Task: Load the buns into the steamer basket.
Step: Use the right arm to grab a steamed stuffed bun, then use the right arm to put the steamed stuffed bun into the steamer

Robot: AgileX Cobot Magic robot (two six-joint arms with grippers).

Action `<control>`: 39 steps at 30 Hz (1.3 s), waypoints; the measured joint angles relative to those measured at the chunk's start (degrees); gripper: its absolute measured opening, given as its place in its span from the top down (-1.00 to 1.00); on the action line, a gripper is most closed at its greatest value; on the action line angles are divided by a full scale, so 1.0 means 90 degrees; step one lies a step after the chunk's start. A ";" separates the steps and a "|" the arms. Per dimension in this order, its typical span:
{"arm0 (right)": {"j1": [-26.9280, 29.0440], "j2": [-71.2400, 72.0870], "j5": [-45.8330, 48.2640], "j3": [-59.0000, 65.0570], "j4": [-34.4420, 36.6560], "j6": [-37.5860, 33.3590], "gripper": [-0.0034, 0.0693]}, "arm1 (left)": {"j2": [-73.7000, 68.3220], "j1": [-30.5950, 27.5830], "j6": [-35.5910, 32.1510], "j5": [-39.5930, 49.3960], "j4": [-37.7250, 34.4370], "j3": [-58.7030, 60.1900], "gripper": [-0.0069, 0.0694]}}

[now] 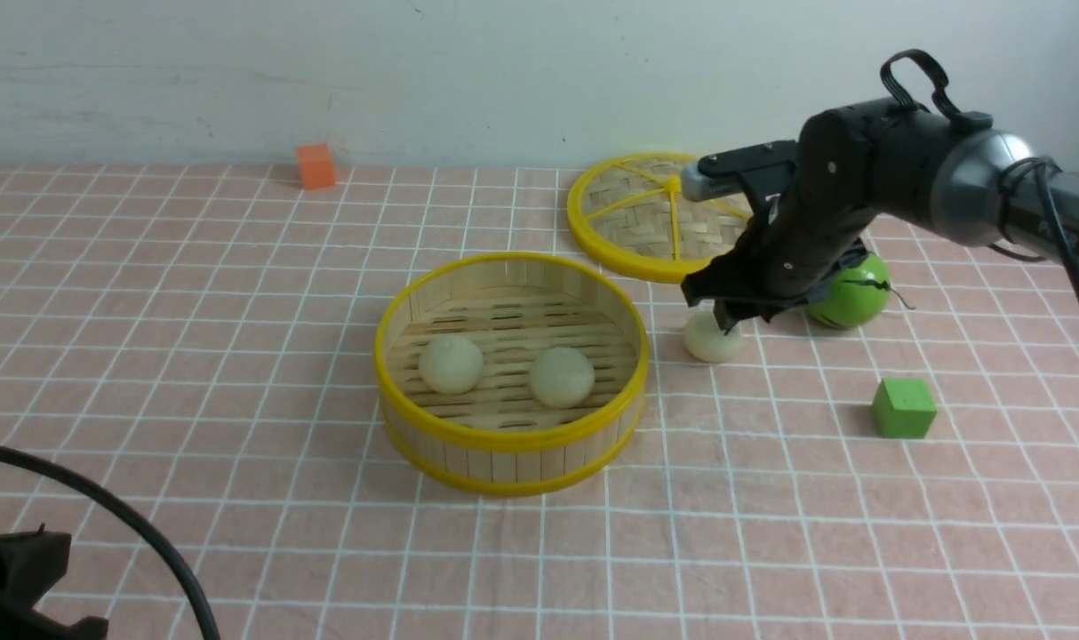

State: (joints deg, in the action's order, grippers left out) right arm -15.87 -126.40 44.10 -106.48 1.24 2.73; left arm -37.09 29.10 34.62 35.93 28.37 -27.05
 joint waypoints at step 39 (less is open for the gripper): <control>-0.1779 -0.0829 -0.0643 -0.1151 0.0323 -0.2300 0.47 | 0.0000 0.0000 0.0000 -0.0114 -0.0021 0.0000 0.81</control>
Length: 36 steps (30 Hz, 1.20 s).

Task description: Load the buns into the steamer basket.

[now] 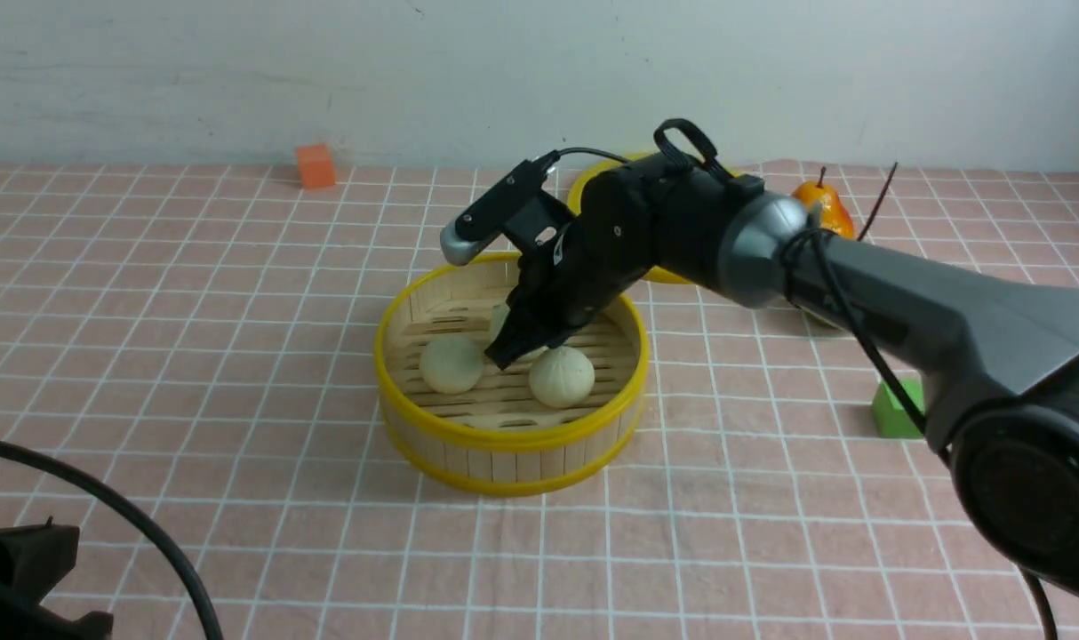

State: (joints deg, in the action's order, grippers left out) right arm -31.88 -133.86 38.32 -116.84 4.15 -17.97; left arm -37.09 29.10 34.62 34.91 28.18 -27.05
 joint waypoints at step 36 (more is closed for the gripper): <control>0.0994 0.9455 -0.3349 0.9355 -0.1476 0.2955 0.95 | 0.4183 0.0000 0.0472 -0.0457 0.0038 0.1380 0.77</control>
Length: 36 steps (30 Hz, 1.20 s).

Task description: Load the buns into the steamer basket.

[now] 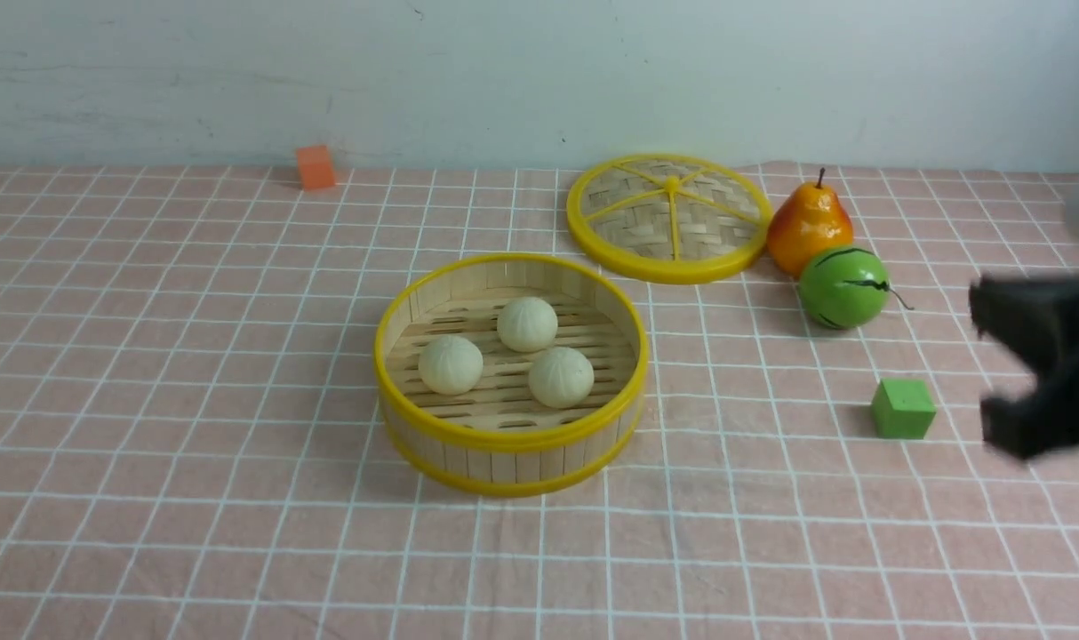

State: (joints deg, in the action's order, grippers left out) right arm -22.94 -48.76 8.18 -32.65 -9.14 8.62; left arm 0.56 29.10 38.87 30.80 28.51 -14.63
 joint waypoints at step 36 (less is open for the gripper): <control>0.2174 0.5474 0.0270 0.3783 0.1459 -0.0908 0.93 | 0.0000 0.0000 0.0000 -0.0004 0.0003 0.0032 0.69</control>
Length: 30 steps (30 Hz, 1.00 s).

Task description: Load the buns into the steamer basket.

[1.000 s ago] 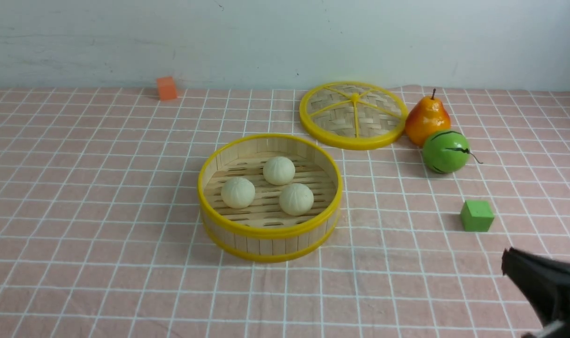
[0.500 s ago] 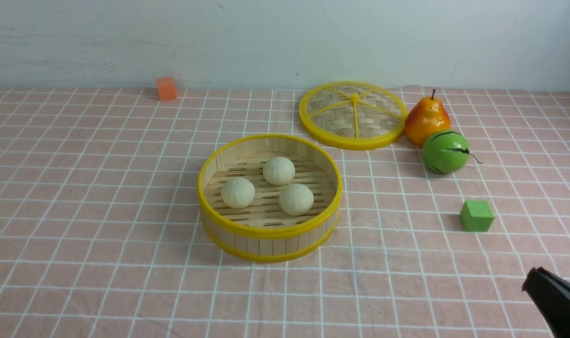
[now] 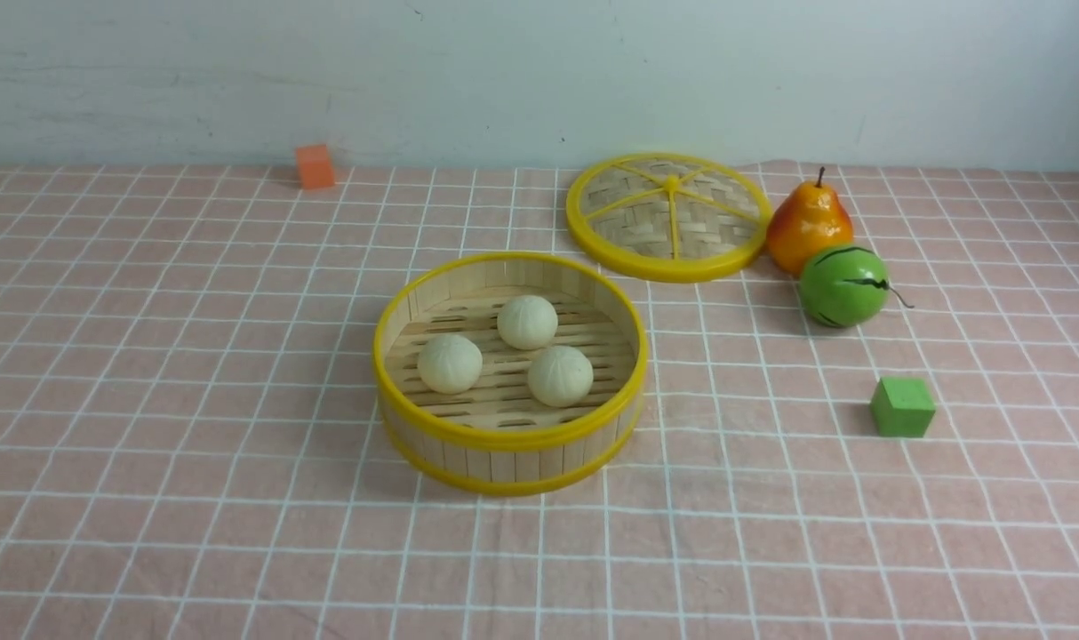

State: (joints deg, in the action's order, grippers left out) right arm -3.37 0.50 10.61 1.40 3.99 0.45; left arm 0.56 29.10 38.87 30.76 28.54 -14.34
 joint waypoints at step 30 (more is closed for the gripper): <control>0.0036 -0.0061 0.1144 -0.0031 0.0043 -0.0002 0.87 | 0.0006 -0.0558 -0.0310 0.0091 -0.0238 0.0251 0.63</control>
State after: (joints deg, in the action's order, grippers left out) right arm -3.05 -0.05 20.90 1.13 4.37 0.44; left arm 0.62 24.08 36.08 31.58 26.40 -12.08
